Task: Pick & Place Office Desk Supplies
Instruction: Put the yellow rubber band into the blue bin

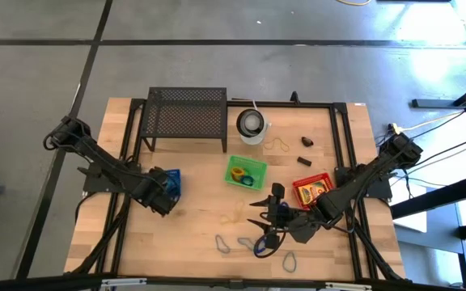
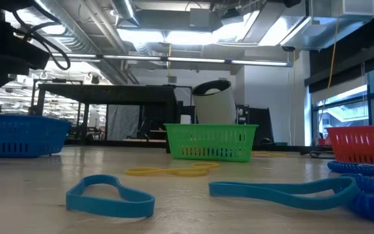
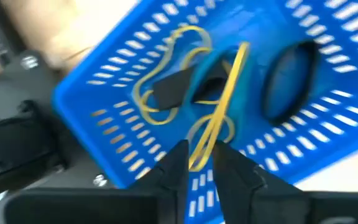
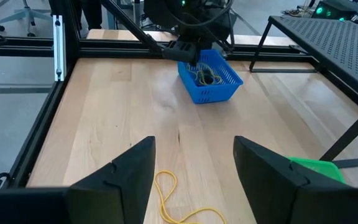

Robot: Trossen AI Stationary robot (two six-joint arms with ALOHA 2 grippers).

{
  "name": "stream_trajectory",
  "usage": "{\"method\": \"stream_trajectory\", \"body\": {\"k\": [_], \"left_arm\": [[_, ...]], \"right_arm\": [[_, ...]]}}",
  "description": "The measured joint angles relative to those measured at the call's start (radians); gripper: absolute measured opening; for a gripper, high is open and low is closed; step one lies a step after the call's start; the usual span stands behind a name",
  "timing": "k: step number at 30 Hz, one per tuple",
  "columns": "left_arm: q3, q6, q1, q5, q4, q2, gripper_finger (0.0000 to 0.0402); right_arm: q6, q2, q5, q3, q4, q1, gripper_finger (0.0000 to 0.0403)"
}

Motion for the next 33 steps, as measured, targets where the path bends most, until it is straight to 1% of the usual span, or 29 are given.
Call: {"method": "stream_trajectory", "body": {"k": [6, 10, 14, 17, 19, 21, 23, 26, 31, 33], "left_arm": [[0.001, 0.088, 0.000, 0.001, 0.031, 0.000, 0.0106], [0.024, 0.131, 0.009, -0.003, 0.030, 0.000, 0.0117], [0.073, 0.162, 0.019, -0.011, 0.007, 0.000, 0.0117], [0.126, 0.178, 0.022, -0.015, -0.060, 0.000, 0.0112], [0.164, 0.165, 0.022, -0.027, -0.118, 0.000, 0.0109], [0.195, 0.137, 0.020, -0.060, -0.140, -0.001, 0.0105], [0.219, 0.116, 0.014, -0.106, -0.128, -0.001, 0.0102], [0.231, 0.125, -0.005, -0.203, -0.036, -0.001, 0.0100], [0.221, 0.283, -0.047, -0.418, 0.217, 0.007, 0.0103], [0.211, 0.381, -0.060, -0.464, 0.347, 0.024, 0.0108]], "right_arm": [[0.000, 0.000, 0.000, 0.000, 0.000, 0.000, 0.0217], [0.000, 0.000, -0.005, 0.000, -0.001, 0.000, 0.0217], [0.001, 0.000, -0.092, 0.000, -0.001, -0.001, 0.0216], [0.001, 0.000, -0.164, 0.000, -0.001, 0.000, 0.0216], [0.002, 0.000, -0.193, 0.000, 0.000, 0.000, 0.0216], [0.003, 0.000, -0.212, 0.000, 0.000, 0.000, 0.0216], [0.003, 0.000, -0.226, 0.000, -0.001, 0.000, 0.0217], [0.004, 0.001, -0.244, 0.000, -0.001, 0.000, 0.0217], [0.001, 0.024, -0.252, 0.002, -0.003, -0.001, 0.0217], [0.000, 0.034, -0.264, 0.002, -0.008, -0.005, 0.0217]]}}
